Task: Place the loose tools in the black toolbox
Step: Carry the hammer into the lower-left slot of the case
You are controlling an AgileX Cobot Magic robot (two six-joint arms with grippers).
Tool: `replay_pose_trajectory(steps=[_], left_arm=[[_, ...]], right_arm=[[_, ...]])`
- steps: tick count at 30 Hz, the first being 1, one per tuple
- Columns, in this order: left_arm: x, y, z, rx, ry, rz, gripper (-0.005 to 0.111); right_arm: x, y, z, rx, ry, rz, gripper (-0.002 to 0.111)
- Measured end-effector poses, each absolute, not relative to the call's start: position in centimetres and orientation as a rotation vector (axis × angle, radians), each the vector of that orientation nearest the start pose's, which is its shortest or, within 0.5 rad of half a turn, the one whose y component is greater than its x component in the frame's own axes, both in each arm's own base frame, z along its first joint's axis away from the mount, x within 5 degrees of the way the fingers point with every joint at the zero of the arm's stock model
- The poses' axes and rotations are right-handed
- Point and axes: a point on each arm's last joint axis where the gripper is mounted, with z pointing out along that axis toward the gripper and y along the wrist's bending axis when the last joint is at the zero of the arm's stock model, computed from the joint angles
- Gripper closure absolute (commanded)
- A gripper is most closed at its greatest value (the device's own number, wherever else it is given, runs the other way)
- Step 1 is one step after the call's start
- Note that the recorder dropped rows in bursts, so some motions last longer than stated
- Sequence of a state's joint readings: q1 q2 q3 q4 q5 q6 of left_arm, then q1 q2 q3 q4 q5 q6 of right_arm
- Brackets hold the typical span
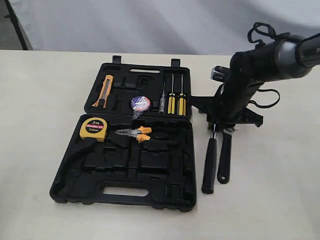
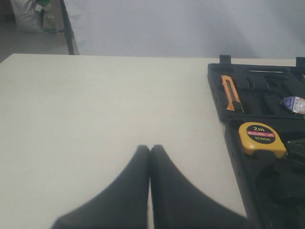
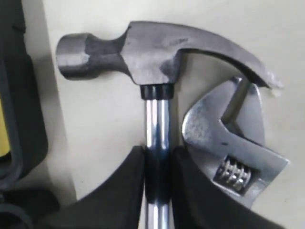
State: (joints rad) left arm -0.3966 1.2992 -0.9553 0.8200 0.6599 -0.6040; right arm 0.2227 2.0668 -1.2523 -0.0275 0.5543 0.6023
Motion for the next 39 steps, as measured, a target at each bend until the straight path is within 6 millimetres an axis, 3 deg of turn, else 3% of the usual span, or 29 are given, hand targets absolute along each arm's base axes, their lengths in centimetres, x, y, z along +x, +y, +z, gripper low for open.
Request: replay_pose_trajectory(steps=[5, 8, 11, 15, 20, 25, 31, 34, 39], left_arm=[[26.4, -6.6, 30.8, 0.323, 2.224, 0.377, 0.105], [26.4, -6.6, 30.8, 0.323, 2.224, 0.377, 0.105], [26.4, -6.6, 30.8, 0.323, 2.224, 0.377, 0.105], [26.4, -6.6, 30.8, 0.323, 2.224, 0.377, 0.105], [26.4, -6.6, 30.8, 0.323, 2.224, 0.377, 0.105], [26.4, -6.6, 30.8, 0.323, 2.224, 0.377, 0.105], [26.4, -6.6, 30.8, 0.323, 2.224, 0.377, 0.105], [26.4, -6.6, 30.8, 0.323, 2.224, 0.377, 0.105], [26.4, -6.6, 30.8, 0.323, 2.224, 0.377, 0.105]], right_arm=[[38.8, 8.5, 11.9, 0.458, 2.822, 0.121, 0.109], [38.9, 8.5, 13.8, 0.426, 2.788, 0.129, 0.109], [38.8, 8.7, 17.7, 0.300, 2.704, 0.140, 0.109], [37.1, 9.6, 23.2, 0.081, 2.599, 0.103, 0.109], [34.1, 13.3, 26.7, -0.379, 2.498, 0.053, 0.109], [31.1, 19.2, 26.5, -0.836, 2.399, 0.092, 0.109], [28.1, 25.9, 24.1, -1.356, 2.268, 0.281, 0.109], [27.5, 28.0, 22.8, -1.545, 2.220, 0.316, 0.109], [27.8, 30.4, 20.6, -1.704, 2.172, 0.314, 0.109]])
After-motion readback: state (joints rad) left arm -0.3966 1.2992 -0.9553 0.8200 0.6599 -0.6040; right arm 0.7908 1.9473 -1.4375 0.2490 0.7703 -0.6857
